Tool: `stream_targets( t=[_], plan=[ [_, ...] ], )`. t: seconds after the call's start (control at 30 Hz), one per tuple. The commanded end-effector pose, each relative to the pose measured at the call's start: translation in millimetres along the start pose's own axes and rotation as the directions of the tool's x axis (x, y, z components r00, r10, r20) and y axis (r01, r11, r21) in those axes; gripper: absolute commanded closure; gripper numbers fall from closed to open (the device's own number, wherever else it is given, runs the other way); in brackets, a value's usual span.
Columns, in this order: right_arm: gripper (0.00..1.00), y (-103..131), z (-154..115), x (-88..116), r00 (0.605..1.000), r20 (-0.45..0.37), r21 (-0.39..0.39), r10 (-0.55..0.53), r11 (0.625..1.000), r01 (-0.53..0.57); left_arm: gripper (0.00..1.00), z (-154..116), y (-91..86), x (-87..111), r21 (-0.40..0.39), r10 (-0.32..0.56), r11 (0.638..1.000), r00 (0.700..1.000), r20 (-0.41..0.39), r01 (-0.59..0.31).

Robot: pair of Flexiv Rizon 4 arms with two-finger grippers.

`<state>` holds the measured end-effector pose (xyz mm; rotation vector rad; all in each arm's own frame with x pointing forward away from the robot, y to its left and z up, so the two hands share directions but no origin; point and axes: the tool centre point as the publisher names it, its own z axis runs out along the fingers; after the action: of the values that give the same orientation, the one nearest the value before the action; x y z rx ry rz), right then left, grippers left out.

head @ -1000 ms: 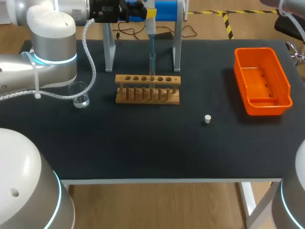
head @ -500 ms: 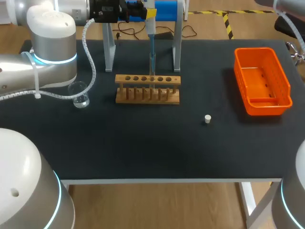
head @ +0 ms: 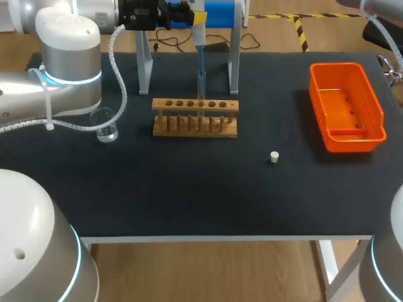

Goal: Invert the test tube, pick up the pipette, mount the tip to pipette, aspirate from beaker and dispense into the tube, eject the tip, return the pipette, and cap with the stopper.

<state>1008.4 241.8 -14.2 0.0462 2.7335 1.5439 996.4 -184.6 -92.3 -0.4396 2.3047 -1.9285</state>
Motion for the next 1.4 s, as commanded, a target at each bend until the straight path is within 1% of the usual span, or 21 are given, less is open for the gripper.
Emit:
stream_targets(
  t=[0.03, 0.4, 0.7, 1.4],
  plan=[
    [1.00, -2, 2, 0, 1.000, -0.004, 0.008, 0.003, 1.000, -0.003, 1.00, 0, -0.3, 0.7, 0.004, 0.000, 1.000, 1.000, 0.004, 0.000],
    [1.00, -9, 4, 0, 1.000, -0.011, 0.007, 0.014, 1.000, -0.014, 1.00, 0, -0.3, 0.7, 0.004, 0.000, 1.000, 1.000, 0.004, 0.000],
    [1.00, -3, -2, 0, 1.000, -0.004, -0.003, -0.002, 1.000, 0.002, 1.00, 0, -0.3, 0.7, 0.004, 0.000, 1.000, 1.000, 0.004, 0.000],
    [1.00, -5, -6, 4, 1.000, 0.002, 0.003, -0.005, 1.000, 0.005, 1.00, 0, -0.3, 0.7, 0.004, 0.000, 1.000, 1.000, 0.004, 0.000]
  ],
)
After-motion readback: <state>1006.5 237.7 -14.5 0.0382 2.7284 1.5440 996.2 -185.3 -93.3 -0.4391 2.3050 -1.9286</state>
